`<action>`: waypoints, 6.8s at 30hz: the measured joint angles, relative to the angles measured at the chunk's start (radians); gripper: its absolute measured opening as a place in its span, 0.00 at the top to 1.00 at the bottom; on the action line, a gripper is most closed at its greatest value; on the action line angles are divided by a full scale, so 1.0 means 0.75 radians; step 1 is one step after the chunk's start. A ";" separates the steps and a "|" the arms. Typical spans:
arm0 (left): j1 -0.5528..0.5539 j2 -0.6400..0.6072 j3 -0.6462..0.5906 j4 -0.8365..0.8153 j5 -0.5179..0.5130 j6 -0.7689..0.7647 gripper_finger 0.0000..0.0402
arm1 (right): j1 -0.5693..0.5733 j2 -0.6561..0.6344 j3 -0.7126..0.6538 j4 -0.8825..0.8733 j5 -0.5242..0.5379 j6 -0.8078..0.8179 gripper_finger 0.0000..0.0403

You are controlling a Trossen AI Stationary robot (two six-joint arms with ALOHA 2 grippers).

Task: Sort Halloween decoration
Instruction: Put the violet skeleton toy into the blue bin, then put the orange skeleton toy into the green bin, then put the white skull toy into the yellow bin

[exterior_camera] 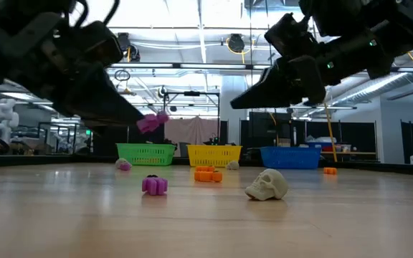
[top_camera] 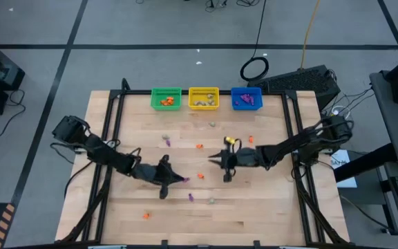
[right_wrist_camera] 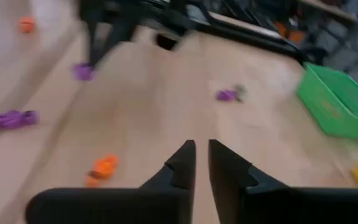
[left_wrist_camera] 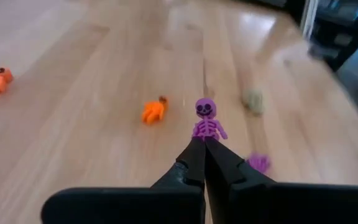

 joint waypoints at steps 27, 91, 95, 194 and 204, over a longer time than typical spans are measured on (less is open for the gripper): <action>0.082 -0.001 -0.017 0.213 0.160 -0.106 1.00 | 0.146 0.441 0.586 -0.214 -0.172 -0.147 0.63; 0.298 -0.001 0.064 -0.153 0.040 0.038 0.66 | -1.473 0.215 0.587 -1.261 -0.453 0.220 0.96; 0.299 -0.001 0.075 -0.160 0.040 0.038 0.66 | -1.513 0.242 0.587 -1.238 -0.460 0.209 0.92; 1.569 0.187 0.796 -1.251 0.284 0.727 0.90 | -0.593 -0.258 -0.093 -0.264 -0.264 0.276 1.00; 1.559 0.136 0.798 -1.280 0.239 0.774 0.69 | -0.590 -0.258 -0.093 -0.265 -0.274 0.298 1.00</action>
